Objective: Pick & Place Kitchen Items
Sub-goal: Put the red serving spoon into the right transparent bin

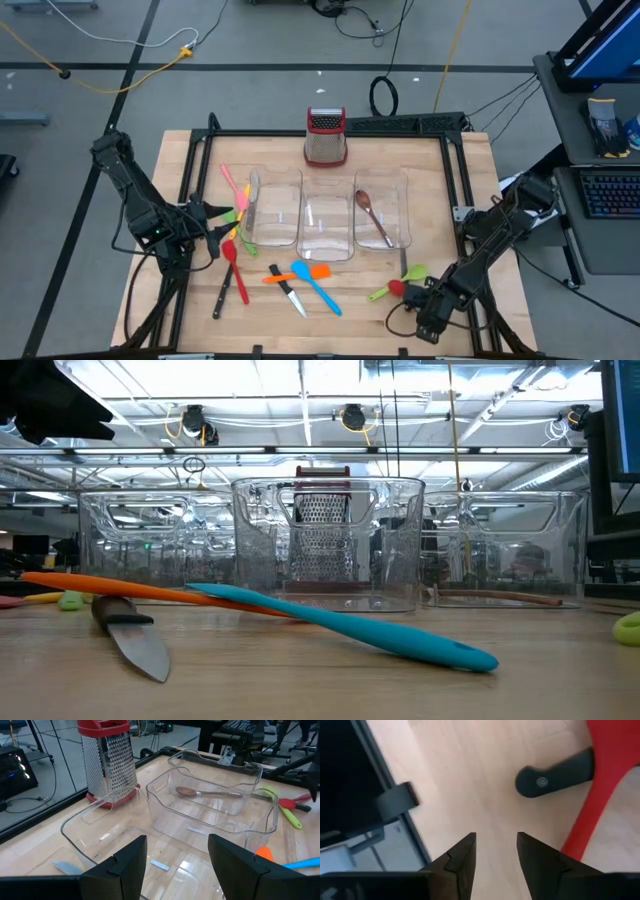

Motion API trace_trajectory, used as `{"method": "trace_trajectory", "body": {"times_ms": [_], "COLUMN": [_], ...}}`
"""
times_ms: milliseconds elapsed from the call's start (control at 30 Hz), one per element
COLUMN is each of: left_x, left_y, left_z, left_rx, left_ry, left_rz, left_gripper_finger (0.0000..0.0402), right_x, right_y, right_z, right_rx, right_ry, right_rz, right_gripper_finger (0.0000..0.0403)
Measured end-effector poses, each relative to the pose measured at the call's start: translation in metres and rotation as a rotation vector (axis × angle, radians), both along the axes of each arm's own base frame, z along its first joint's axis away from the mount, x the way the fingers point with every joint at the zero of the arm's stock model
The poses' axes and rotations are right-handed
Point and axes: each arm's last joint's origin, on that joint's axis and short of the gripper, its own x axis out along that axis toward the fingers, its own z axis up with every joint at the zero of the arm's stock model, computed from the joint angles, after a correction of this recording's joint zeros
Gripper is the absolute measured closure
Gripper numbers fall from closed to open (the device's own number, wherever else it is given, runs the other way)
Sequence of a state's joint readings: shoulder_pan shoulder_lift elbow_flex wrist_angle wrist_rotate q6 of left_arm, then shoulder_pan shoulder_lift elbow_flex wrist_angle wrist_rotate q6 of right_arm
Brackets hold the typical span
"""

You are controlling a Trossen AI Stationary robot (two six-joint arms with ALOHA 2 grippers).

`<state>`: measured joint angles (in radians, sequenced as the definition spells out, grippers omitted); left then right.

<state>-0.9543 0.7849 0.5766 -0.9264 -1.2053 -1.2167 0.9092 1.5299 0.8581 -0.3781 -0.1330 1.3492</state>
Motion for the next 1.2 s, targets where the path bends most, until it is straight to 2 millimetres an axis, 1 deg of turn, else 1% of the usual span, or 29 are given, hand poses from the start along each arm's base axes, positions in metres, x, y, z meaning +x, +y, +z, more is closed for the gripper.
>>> {"method": "trace_trajectory", "body": {"times_ms": [100,400,567,700,833,933,1033,1200], "left_x": [0.000,0.000,0.000,0.000,0.000,0.000,0.000,0.000], "left_y": [0.000,0.000,0.000,0.000,0.000,0.000,0.000,0.000], "left_z": [0.000,0.000,0.000,0.000,0.000,0.000,0.000,0.000], "left_rx": [0.000,0.006,0.007,0.007,0.006,0.007,0.006,0.013], "left_ry": [0.000,0.003,0.003,0.003,0.003,0.003,0.003,0.007], "left_rz": [0.000,-0.002,-0.002,-0.002,-0.002,-0.002,-0.003,-0.006], "left_gripper_finger": [0.0186,0.0186,0.0186,0.0186,0.0186,0.0186,0.0186,0.0186], "right_x": [-0.001,0.002,0.003,0.004,0.002,0.001,0.003,0.004], "right_y": [-0.002,-0.010,-0.012,-0.017,-0.026,-0.031,-0.032,-0.032], "right_z": [0.003,0.002,0.003,0.007,0.015,0.017,0.017,0.012], "right_rx": [0.000,-0.037,-0.008,0.007,-0.018,-0.052,-0.064,-0.110], "right_ry": [-0.003,0.029,0.070,0.088,0.098,0.073,0.046,0.047], "right_rz": [-0.004,-0.021,-0.016,-0.027,-0.050,-0.073,-0.081,-0.072], "right_gripper_finger": [0.0275,0.0310,0.0321,0.0326,0.0326,0.0326,0.0326,0.0326]}}
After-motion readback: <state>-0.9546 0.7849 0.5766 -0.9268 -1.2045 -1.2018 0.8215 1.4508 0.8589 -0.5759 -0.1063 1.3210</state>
